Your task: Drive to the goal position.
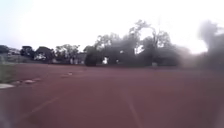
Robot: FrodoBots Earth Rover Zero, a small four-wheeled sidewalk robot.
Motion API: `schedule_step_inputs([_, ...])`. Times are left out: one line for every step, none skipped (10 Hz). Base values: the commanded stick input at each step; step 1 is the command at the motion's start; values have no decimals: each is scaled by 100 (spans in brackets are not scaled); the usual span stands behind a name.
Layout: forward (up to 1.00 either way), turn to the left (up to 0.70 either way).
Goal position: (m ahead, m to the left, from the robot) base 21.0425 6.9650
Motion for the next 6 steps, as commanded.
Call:
schedule_step_inputs([70,0])
schedule_step_inputs([70,0])
schedule_step_inputs([70,0])
schedule_step_inputs([70,0])
schedule_step_inputs([70,0])
schedule_step_inputs([70,0])
